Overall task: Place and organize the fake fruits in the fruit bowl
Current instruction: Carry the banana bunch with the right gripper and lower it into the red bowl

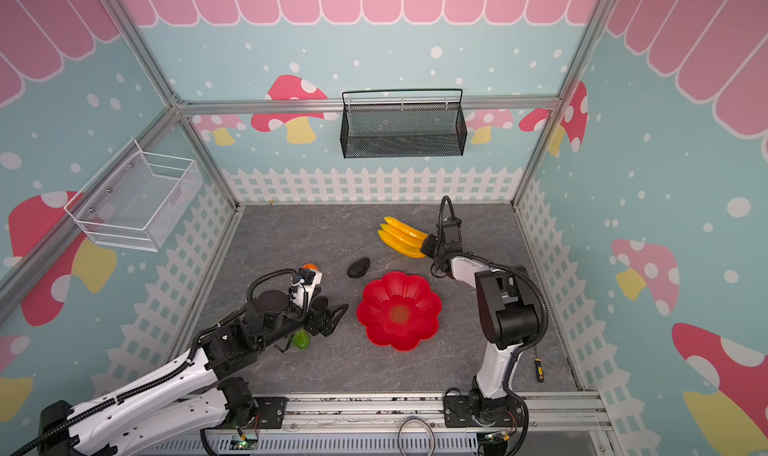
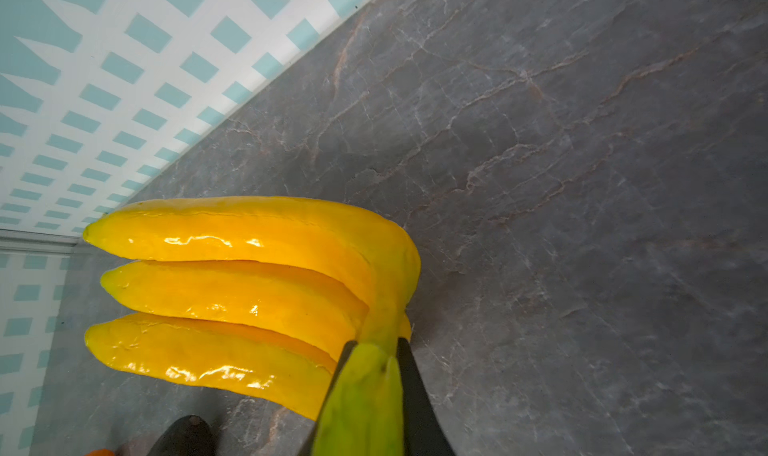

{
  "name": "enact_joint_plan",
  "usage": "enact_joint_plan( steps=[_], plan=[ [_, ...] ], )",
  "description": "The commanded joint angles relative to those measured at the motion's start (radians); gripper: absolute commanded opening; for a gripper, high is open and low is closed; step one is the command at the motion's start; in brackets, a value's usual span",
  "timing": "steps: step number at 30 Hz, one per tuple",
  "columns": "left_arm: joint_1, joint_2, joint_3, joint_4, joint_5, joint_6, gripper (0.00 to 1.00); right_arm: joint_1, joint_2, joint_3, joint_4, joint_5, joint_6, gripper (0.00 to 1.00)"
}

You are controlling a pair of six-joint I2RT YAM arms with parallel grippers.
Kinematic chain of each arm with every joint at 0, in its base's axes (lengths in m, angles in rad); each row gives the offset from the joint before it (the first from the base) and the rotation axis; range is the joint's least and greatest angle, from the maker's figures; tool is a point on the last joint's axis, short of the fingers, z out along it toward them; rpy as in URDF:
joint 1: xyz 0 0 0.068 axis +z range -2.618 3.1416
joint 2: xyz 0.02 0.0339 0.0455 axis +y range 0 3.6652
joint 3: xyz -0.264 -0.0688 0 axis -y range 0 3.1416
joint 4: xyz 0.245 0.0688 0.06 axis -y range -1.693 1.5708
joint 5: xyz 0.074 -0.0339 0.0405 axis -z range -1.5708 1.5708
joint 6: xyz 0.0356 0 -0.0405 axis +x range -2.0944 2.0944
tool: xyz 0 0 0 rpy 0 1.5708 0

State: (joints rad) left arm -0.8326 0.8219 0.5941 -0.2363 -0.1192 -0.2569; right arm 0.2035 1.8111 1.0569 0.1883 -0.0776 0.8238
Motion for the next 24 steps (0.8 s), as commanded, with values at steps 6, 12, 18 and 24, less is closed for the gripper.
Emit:
enact_joint_plan(
  steps=[6, 12, 18, 24],
  plan=[
    [-0.003, -0.091, 0.028, -0.28, 0.033, -0.151, 0.99, 0.048, -0.262, -0.035, -0.265, -0.157, -0.189, 0.05],
    [-0.007, -0.167, 0.013, -0.333, 0.015, -0.212, 0.99, 0.087, -0.507, -0.137, -0.574, -0.12, -0.307, 0.04],
    [-0.007, -0.136, 0.031, -0.346, 0.169, -0.211, 0.99, 0.123, -0.64, -0.251, -0.739, -0.107, -0.367, 0.04],
    [-0.008, -0.161, 0.016, -0.339, 0.124, -0.228, 0.99, 0.134, -0.689, -0.323, -0.754, -0.094, -0.379, 0.05]
  ],
)
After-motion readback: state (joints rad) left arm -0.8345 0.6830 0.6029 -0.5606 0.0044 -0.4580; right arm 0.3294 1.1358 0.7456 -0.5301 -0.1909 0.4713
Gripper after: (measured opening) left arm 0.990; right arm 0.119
